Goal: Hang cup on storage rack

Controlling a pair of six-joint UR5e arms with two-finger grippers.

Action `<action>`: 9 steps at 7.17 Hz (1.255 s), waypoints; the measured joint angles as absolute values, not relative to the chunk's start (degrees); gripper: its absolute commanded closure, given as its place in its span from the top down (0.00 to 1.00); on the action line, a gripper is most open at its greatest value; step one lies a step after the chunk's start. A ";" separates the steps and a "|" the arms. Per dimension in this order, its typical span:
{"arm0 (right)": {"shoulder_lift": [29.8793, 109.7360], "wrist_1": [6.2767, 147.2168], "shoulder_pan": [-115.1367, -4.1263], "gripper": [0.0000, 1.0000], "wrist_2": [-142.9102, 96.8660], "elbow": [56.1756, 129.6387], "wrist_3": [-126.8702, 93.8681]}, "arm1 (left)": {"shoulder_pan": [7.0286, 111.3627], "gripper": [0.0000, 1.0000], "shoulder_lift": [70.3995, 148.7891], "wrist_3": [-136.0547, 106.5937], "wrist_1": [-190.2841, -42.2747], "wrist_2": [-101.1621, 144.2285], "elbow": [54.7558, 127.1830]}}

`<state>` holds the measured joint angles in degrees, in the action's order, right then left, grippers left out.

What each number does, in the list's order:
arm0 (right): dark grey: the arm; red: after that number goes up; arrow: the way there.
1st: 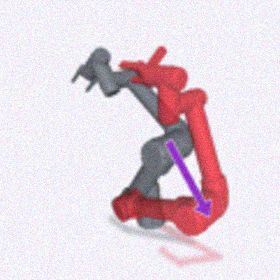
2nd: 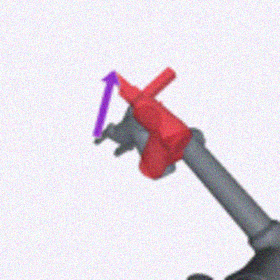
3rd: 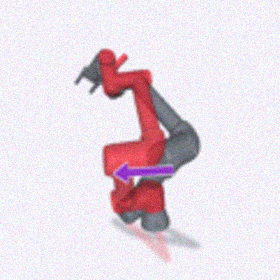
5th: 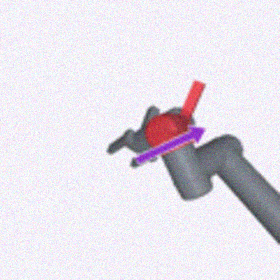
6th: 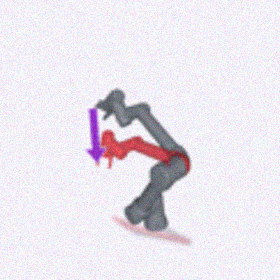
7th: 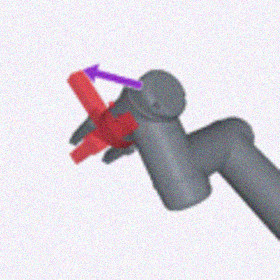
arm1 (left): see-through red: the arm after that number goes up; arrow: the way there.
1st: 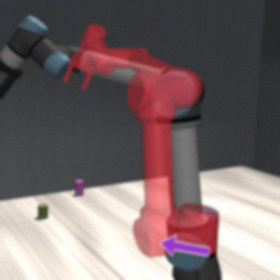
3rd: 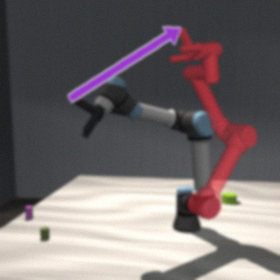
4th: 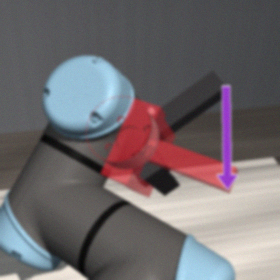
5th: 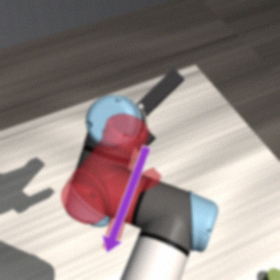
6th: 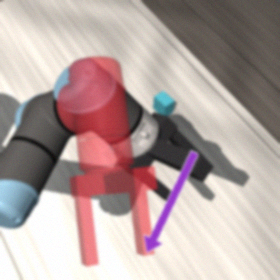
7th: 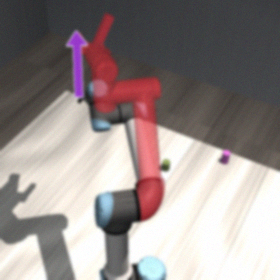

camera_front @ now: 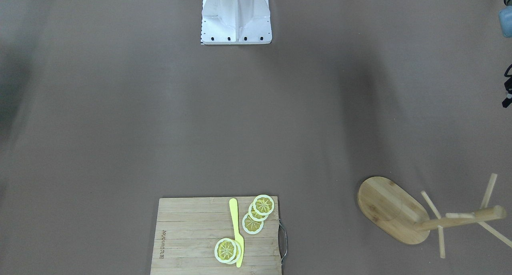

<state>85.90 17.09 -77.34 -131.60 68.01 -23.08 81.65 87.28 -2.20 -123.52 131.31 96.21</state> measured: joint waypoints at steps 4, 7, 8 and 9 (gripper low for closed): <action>84.74 27.95 -78.09 0.60 -132.36 69.39 -9.75 | 81.65 0.99 87.27 -2.20 -123.52 131.31 96.18; 84.32 32.06 -78.66 0.50 -132.14 69.21 0.27 | 81.65 0.99 87.27 -2.18 -123.54 131.31 96.12; 84.04 33.02 -78.17 0.50 -131.66 69.03 2.59 | 81.65 0.99 87.28 -2.16 -123.56 131.31 96.11; 83.75 33.83 -77.48 0.50 -131.03 68.96 3.73 | 81.65 0.99 87.27 -2.16 -123.55 131.31 96.11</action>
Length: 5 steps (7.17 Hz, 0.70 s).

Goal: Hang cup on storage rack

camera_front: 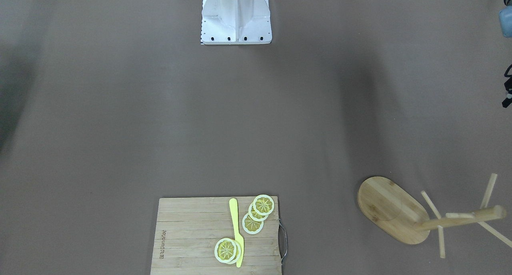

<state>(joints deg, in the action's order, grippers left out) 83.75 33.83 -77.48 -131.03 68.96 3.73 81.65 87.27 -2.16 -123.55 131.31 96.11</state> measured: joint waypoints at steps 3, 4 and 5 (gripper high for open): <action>84.15 35.41 -77.38 0.46 -130.29 68.45 9.29 | 81.65 0.99 87.26 -2.11 -123.55 131.31 96.08; 84.40 35.85 -77.63 0.07 -130.22 68.26 10.59 | 81.65 0.99 87.07 -2.11 -123.59 131.31 96.14; 84.58 36.03 -77.70 0.00 -130.14 68.23 11.08 | 81.65 0.99 86.75 -2.13 -124.04 131.31 96.06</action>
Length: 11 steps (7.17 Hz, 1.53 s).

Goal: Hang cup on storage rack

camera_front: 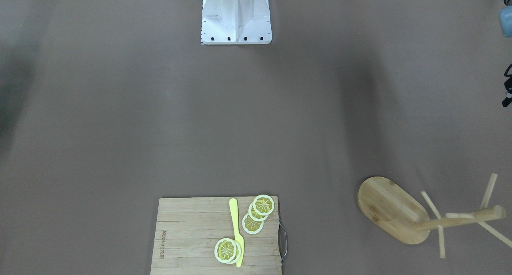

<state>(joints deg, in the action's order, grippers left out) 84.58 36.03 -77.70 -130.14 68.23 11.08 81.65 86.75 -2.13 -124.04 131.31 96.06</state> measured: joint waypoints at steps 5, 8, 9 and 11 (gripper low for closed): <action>80.80 46.15 -79.08 0.00 -132.09 71.72 7.96 | 81.65 0.99 86.40 -2.20 -126.53 131.31 94.63; 80.07 55.83 -75.05 0.00 -131.89 85.87 -15.68 | 81.53 0.99 86.48 -2.45 -126.56 131.31 94.66; 79.98 57.50 -71.62 0.00 -130.25 90.42 -25.17 | 81.51 0.99 86.52 -3.06 -126.58 131.31 94.75; 78.16 67.40 -64.29 0.00 -124.65 100.35 -38.52 | 81.48 0.99 86.57 -4.15 -127.10 131.31 94.78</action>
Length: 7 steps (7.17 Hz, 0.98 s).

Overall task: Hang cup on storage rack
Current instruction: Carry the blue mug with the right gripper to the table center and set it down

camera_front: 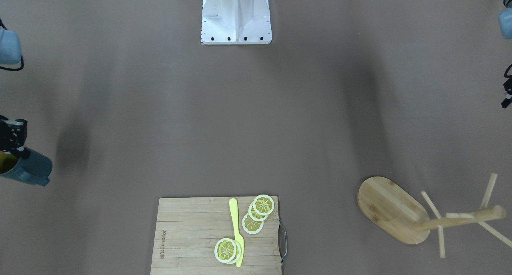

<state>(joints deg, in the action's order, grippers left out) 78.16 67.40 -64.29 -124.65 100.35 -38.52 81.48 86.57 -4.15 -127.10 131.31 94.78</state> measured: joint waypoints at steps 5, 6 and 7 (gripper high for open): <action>62.78 95.90 -42.60 0.00 -106.72 113.60 -58.47 | 81.40 0.99 86.60 -4.83 -127.44 131.31 94.44; 60.55 96.57 -38.20 0.00 -103.04 113.58 -58.93 | 81.41 0.99 86.59 -4.86 -127.44 131.31 94.39; 58.03 97.63 -34.42 0.00 -100.02 112.97 -59.41 | 81.42 0.99 86.55 -4.87 -127.44 131.31 94.29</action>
<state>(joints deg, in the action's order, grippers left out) 58.03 97.63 -34.42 -100.02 112.97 -59.41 81.42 86.55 -4.87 -127.44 131.31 94.29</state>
